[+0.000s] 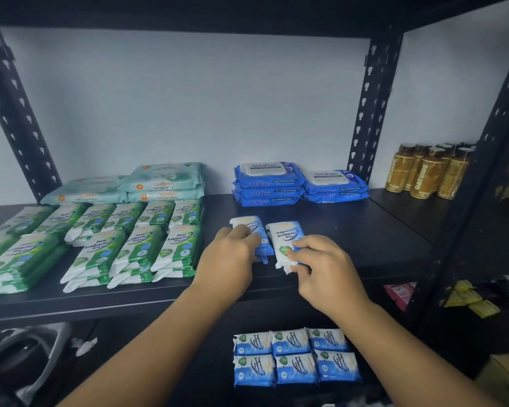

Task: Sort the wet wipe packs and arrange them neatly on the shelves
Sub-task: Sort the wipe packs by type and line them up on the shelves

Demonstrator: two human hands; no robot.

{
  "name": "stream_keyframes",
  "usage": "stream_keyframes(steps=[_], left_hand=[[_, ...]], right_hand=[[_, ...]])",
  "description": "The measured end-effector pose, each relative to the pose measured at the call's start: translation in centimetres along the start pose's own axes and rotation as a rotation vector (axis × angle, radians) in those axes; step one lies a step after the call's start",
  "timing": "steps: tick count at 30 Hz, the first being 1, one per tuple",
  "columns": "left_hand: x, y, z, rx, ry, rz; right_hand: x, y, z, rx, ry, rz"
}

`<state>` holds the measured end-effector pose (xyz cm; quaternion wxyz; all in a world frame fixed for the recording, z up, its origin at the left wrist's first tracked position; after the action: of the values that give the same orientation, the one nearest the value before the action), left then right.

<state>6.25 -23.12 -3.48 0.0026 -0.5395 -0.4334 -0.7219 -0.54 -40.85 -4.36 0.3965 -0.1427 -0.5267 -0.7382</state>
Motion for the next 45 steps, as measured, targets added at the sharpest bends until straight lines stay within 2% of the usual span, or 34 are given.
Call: stream_keyframes(steps=[16,23,33,38,45], left_hand=[[-5.4,6.3,5.0,0.154,-0.037,0.019],[-5.9,5.8,5.2,0.198,-0.127,-0.069],[-6.1,5.8,5.3,0.241,-0.214,-0.059],[-6.2,6.0,5.4,0.238,-0.237,-0.057],[-6.1,6.0,5.4,0.253,-0.246,-0.044]], right_hand=[[-3.0,3.8,-2.3,-0.039,0.000,0.014],[-3.7,4.8,-3.0,-0.047,-0.010,0.048],[-6.5,8.6,-3.6,-0.084,0.028,0.156],[-7.8,9.7,-4.4,-0.093,0.011,0.100],[-7.8,9.9,-4.7,-0.133,0.037,0.108]])
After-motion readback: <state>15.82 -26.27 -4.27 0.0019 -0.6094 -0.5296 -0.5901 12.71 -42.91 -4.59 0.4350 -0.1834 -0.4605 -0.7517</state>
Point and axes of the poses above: each hand's wrist, its own y-axis towards the middle knuckle, its own x-axis out of the back of the hand, z = x × y, the point moved 4 cm from there along y, towards the middle knuckle, and after that the axes turned 12 degrees about -x, right-handed, at the moved point
